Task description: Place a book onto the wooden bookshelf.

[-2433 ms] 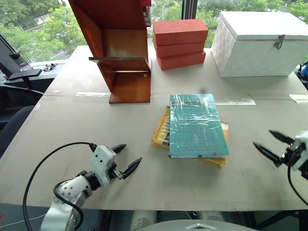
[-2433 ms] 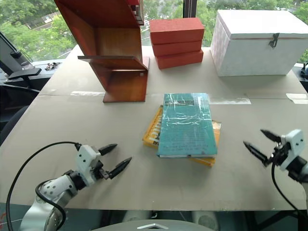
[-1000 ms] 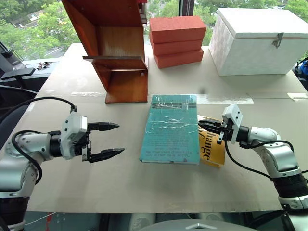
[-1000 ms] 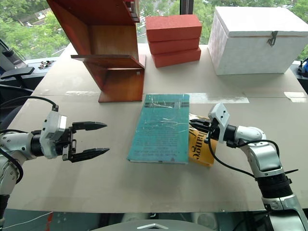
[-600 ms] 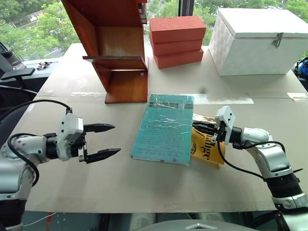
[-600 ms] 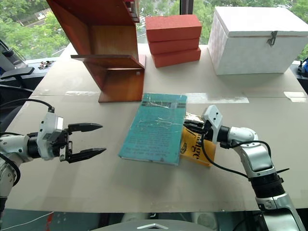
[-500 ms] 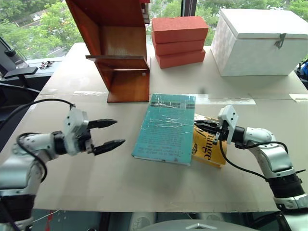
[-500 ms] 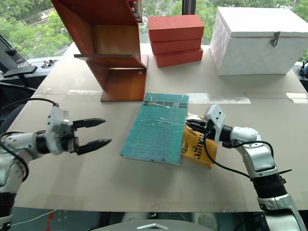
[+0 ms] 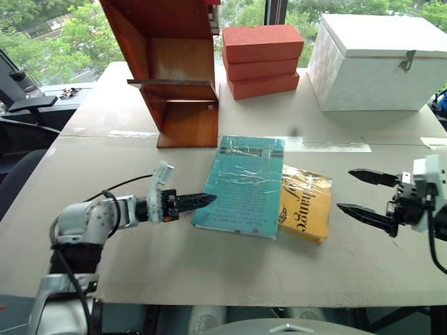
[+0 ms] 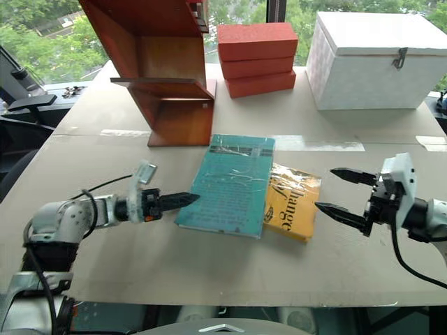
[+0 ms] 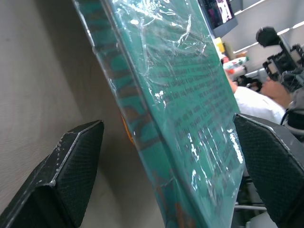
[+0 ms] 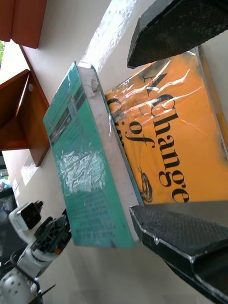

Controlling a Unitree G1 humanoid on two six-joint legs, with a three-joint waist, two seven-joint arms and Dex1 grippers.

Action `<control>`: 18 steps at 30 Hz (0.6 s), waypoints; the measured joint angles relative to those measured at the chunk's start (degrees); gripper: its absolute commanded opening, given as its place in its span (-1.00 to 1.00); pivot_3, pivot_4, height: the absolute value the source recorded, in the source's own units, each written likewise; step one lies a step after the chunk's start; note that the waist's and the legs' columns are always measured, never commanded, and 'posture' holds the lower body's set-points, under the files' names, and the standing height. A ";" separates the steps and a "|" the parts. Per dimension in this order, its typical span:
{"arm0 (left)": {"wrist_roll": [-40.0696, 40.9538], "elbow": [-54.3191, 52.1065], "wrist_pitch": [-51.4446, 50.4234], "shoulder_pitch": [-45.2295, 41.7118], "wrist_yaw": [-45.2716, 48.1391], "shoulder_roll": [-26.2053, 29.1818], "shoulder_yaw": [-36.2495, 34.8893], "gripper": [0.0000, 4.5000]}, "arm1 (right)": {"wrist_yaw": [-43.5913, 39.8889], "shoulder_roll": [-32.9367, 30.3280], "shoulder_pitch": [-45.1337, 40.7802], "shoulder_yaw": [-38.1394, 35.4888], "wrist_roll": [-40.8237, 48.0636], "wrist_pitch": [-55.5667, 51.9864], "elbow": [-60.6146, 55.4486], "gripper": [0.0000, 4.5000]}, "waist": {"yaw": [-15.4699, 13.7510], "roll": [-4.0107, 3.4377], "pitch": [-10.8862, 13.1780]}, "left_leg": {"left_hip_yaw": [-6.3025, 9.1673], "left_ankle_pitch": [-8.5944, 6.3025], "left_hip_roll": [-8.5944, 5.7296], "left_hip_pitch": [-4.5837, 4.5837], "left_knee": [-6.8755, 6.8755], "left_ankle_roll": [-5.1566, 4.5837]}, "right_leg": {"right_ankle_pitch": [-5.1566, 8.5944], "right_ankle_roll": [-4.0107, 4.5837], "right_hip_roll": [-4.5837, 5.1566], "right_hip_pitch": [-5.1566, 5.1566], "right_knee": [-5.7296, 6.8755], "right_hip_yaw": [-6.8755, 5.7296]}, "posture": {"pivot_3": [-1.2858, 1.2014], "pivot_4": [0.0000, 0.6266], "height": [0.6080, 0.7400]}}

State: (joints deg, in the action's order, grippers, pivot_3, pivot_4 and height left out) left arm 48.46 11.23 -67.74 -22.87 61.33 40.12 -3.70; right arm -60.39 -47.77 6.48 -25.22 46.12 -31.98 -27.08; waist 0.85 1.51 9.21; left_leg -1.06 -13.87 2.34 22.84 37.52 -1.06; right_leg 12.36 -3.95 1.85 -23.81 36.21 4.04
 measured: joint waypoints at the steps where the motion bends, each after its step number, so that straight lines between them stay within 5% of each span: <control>1: -0.14 2.04 -1.08 -1.91 0.31 -0.46 0.84 1.00 | -0.09 -0.43 1.13 -1.35 1.08 -0.49 -0.93 0.99 | -0.03 0.01 -0.01 | 0.00 0.00 -0.01 -0.01 0.02 0.00 | 0.00 0.00 0.01 0.01 0.01 0.01 | 0.03 -0.52 1.00; 3: -0.38 5.04 -2.88 -4.58 1.01 -1.45 1.90 1.00 | -0.19 -0.69 2.83 -3.49 2.61 -1.36 -2.40 0.99 | -0.07 0.04 -0.03 | 0.00 0.00 -0.02 -0.06 0.02 0.00 | 0.00 0.00 0.02 0.07 0.00 0.00 | 0.03 -0.52 1.00; 6: -0.44 7.90 -4.76 -6.38 1.27 -2.78 2.02 0.68 | 0.60 -0.71 4.12 -5.19 3.73 -1.70 -3.97 1.00 | 0.00 0.04 -0.03 | 0.00 0.00 -0.02 -0.05 0.03 0.00 | -0.01 0.03 0.03 0.06 0.00 0.01 | 0.03 -0.52 1.00; 10: -0.37 10.46 -7.33 -6.73 1.39 -3.57 1.73 -0.26 | 1.83 -0.60 6.22 -6.32 4.67 -2.23 -4.79 1.00 | 0.08 0.07 -0.02 | 0.04 0.00 -0.02 -0.02 -0.01 0.00 | -0.11 0.19 0.03 0.05 0.00 0.00 | 0.03 -0.52 1.00; 14: 0.45 10.53 -8.62 -7.33 1.66 -3.63 0.28 -0.98 | 2.66 -0.57 5.87 -6.30 5.01 -2.49 -5.16 1.00 | -0.02 0.07 -0.02 | 0.03 0.00 -0.02 -0.01 0.00 0.00 | -0.10 0.18 0.04 0.05 0.00 0.00 | 0.03 -0.52 1.00; 18: 1.90 10.33 -10.38 -7.34 0.86 -3.75 -3.33 -0.98 | 2.79 -0.57 5.60 -6.20 4.93 -2.41 -4.97 1.00 | 0.05 0.16 0.03 | 0.04 0.00 -0.02 -0.02 0.00 0.00 | -0.09 0.18 0.04 0.05 0.01 0.00 | 0.03 -0.52 1.00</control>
State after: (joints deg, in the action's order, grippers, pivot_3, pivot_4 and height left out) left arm 50.36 21.55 -78.12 -30.21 62.20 36.36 -7.03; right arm -57.59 -48.34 12.08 -31.42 51.05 -34.40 -32.06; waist 0.89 1.67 9.24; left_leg -1.03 -13.87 2.32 22.82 37.52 -1.06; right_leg 12.27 -3.77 1.89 -23.76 36.21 4.05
